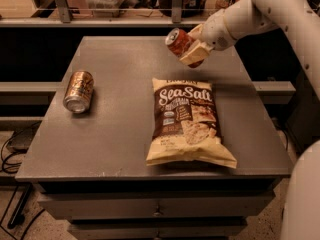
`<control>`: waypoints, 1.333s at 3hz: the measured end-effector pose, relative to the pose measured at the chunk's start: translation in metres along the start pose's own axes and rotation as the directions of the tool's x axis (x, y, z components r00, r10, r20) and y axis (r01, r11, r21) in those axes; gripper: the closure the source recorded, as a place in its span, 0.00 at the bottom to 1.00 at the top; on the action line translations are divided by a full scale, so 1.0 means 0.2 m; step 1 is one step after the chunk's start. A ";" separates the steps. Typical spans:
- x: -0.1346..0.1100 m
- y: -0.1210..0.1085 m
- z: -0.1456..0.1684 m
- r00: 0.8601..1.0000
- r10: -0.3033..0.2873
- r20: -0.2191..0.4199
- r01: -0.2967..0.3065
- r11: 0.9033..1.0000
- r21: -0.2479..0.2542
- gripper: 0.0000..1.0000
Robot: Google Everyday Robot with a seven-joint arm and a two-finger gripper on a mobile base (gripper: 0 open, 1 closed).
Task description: Place coke can upright
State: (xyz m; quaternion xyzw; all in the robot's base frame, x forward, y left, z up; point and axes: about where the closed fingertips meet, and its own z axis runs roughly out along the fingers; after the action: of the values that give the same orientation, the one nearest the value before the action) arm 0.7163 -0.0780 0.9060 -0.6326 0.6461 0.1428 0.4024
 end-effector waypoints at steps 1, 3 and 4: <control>0.05 0.02 -0.05 0.986 0.025 0.163 -0.032 0.999 0.043 1.00; 0.15 0.05 -0.08 0.922 0.066 0.383 -0.112 0.989 0.098 1.00; 0.22 0.07 -0.07 0.886 0.111 0.449 -0.177 0.978 0.108 0.74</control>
Offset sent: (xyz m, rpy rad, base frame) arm -0.0150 -0.0422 -0.0108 0.4561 -0.1059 -0.0229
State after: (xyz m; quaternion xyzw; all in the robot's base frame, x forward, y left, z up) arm 0.7029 -0.1166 0.8794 -0.5028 0.5921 0.2642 0.5717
